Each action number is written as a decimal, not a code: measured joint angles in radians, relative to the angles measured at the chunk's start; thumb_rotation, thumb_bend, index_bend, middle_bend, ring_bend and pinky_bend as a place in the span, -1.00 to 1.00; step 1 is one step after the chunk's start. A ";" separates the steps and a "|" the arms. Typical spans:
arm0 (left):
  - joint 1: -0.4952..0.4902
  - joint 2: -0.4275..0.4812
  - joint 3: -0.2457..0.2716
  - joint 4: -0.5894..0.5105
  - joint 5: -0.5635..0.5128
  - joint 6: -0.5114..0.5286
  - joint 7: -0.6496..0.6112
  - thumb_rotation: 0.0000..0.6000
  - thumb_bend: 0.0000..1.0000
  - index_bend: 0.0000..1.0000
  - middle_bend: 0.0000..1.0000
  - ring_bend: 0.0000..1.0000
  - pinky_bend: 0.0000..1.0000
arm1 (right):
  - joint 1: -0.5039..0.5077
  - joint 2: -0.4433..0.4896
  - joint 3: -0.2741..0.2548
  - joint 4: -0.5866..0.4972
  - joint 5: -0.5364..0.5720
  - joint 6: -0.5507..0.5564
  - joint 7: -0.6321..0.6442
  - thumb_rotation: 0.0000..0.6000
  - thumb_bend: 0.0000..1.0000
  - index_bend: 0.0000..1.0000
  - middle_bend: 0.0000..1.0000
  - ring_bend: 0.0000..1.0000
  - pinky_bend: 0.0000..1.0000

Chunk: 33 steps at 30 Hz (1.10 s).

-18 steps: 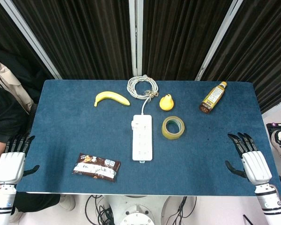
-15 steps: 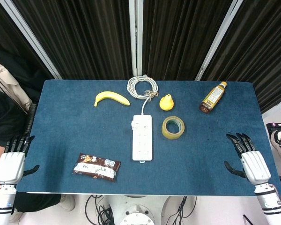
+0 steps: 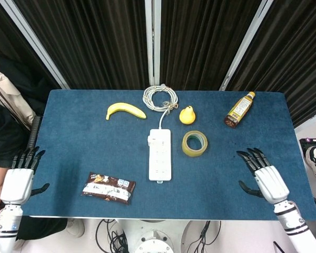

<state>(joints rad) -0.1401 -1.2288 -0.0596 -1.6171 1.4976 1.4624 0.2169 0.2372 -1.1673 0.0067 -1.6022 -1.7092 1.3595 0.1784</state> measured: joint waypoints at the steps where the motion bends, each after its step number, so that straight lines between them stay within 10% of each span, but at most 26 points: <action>1: -0.015 0.001 -0.003 -0.003 0.012 -0.012 -0.009 1.00 -0.82 -0.78 -0.91 -1.00 -1.00 | 0.025 -0.011 0.001 -0.001 -0.013 -0.028 -0.004 1.00 -0.46 -1.00 -0.79 -1.00 -1.00; 16: -0.361 -0.033 -0.101 0.015 0.065 -0.376 -0.132 1.00 -0.74 -0.73 -0.91 -1.00 -1.00 | 0.407 -0.257 0.051 0.047 0.000 -0.519 -0.048 1.00 -0.35 -0.85 -0.72 -1.00 -1.00; 33: -0.669 -0.284 -0.152 0.300 -0.027 -0.660 -0.241 1.00 -0.62 -0.52 -0.67 -0.89 -0.49 | 0.487 -0.412 0.043 0.191 0.102 -0.566 -0.098 1.00 -0.35 -0.61 -0.60 -1.00 -1.00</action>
<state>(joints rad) -0.8087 -1.5129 -0.2121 -1.3169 1.4703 0.8028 -0.0242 0.7242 -1.5792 0.0501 -1.4114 -1.6072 0.7932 0.0803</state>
